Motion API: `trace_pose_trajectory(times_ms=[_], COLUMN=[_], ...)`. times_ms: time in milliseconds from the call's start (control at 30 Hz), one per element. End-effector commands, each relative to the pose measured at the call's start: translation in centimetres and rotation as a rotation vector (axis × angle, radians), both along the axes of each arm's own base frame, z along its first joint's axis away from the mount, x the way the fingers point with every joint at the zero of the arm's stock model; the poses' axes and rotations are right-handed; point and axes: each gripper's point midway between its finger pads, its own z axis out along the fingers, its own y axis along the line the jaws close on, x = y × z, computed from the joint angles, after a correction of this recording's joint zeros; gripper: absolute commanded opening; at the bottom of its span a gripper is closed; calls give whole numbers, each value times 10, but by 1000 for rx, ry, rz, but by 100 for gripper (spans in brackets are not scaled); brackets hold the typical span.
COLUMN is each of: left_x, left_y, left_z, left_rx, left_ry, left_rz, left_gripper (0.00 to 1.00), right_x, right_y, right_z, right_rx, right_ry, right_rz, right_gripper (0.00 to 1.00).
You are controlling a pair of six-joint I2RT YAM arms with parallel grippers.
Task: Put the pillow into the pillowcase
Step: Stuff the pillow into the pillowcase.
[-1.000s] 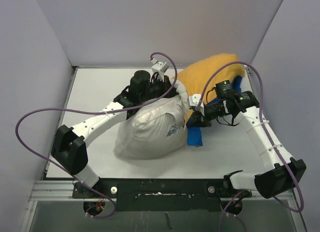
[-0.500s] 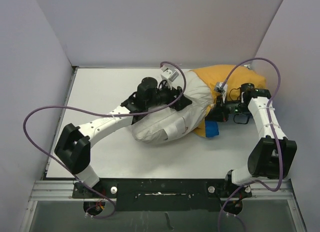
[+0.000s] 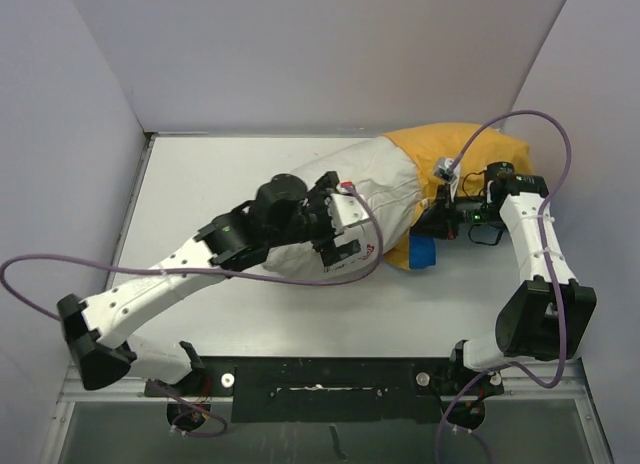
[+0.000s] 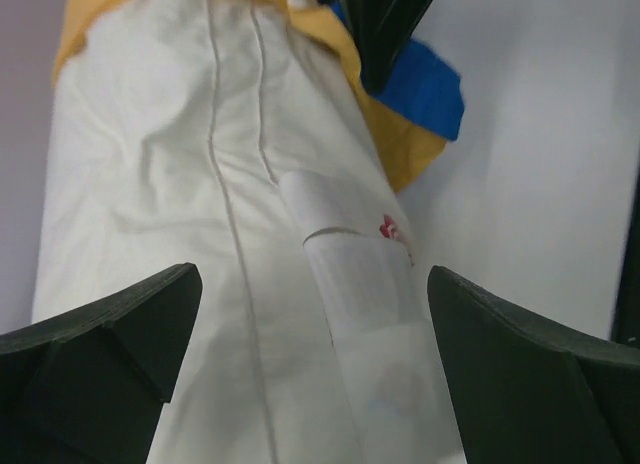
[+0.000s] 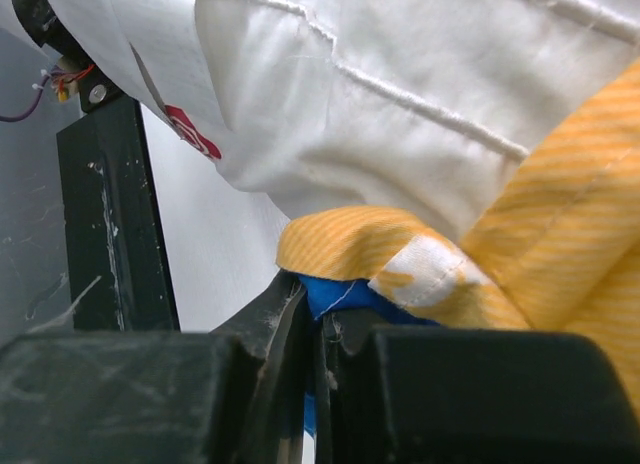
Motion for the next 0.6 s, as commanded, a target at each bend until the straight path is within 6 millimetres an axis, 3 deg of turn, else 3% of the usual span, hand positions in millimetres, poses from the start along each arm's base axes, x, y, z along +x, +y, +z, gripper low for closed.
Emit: trace_pose_trajectory(times_ms=[0,67,133,167,200,233,300,400,467,567], left_x=[50,70,86,88,93,92,73,54,57,63], left_y=[11,9,7,2,-7,-16,-42,-74,-80,-69], left_z=[-89,-108,-121,-122,-116,-111,-91,-31,5,32], left_rx=[413,479,513,502,459,417,286,-34,-207,-367], left_ry=[-49,-37,10,49,93,134,225,387,463,543], left_rz=[90,121,147,143,161,150,60,2,0,-4], left_gripper=[98,97,84,63,22,3,0,0,0,0], right_x=[-1,-2,-4,-5,-7,-10,-19,-46,-53,-33], right_y=[12,14,17,20,26,35,64,118,131,125], right_z=[58,67,77,85,92,99,114,130,131,115], right_rx=[129,128,129,129,128,120,89,74,85,40], right_ry=[-114,-131,-152,-168,-177,-190,-229,-293,-273,-250], right_rz=[23,30,44,57,76,103,186,368,442,387], right_gripper=[0,0,0,0,0,0,0,0,0,0])
